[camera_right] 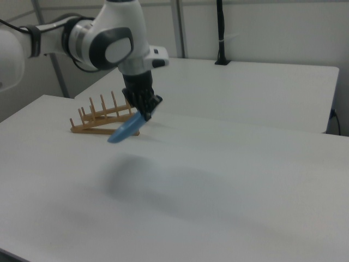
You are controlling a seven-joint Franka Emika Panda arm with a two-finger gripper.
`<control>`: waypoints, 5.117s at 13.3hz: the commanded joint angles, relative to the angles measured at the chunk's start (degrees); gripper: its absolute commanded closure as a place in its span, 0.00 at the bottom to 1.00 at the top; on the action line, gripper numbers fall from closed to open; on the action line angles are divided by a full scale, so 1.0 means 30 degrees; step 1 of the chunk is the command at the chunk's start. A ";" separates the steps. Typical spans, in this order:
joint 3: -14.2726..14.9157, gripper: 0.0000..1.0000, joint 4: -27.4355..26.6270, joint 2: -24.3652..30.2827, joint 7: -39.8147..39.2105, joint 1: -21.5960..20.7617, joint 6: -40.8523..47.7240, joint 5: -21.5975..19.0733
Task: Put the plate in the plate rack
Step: 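Lift the plate upright and carry it over the wooden rack, then lower the upright plate between the rack pegs, then open the gripper and raise it away from the plate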
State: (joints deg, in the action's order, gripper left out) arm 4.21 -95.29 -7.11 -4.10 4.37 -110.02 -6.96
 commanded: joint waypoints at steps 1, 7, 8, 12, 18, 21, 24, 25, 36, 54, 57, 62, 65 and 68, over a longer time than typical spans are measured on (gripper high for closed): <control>0.0032 1.00 0.2080 0.0085 0.2384 -0.1979 -0.0091 0.1549; 0.0061 1.00 0.4338 -0.1376 1.1128 -0.6461 -0.3309 0.9685; 0.0061 1.00 0.4487 -0.1960 1.3529 -0.6931 -0.3983 1.1762; 0.0061 1.00 0.4576 -0.3866 2.3086 -0.8280 -0.5688 1.9649; -0.0608 1.00 0.5074 -0.5599 3.0748 -0.9221 -0.5718 2.6135; -0.0906 1.00 0.4550 -0.5512 3.0809 -0.9803 -0.5689 2.6197; -0.0906 1.00 0.4283 -0.5599 3.0926 -0.9895 -0.5601 2.6226; -0.0906 1.00 0.4225 -0.5599 3.1245 -1.0011 -0.5543 2.6226; -0.0906 1.00 0.2759 -0.5863 3.1921 -1.0070 -0.5396 2.6900; -0.0964 0.00 0.2613 -0.2766 2.8478 -0.9895 -0.5103 1.8282; -0.0964 0.00 0.2438 -0.0304 2.5167 -0.9428 -0.2477 1.1248; -0.0964 0.00 0.0891 0.2890 2.1497 -0.7411 0.2332 0.4497; -0.0964 0.00 -0.1451 0.4651 1.8870 -0.6237 0.2865 0.3670; -0.0993 0.00 -0.1519 0.4655 1.3781 -0.4074 0.3159 0.1745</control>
State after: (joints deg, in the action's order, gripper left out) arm 1.53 -97.50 4.88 48.89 -12.56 -101.02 3.90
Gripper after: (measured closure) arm 0.000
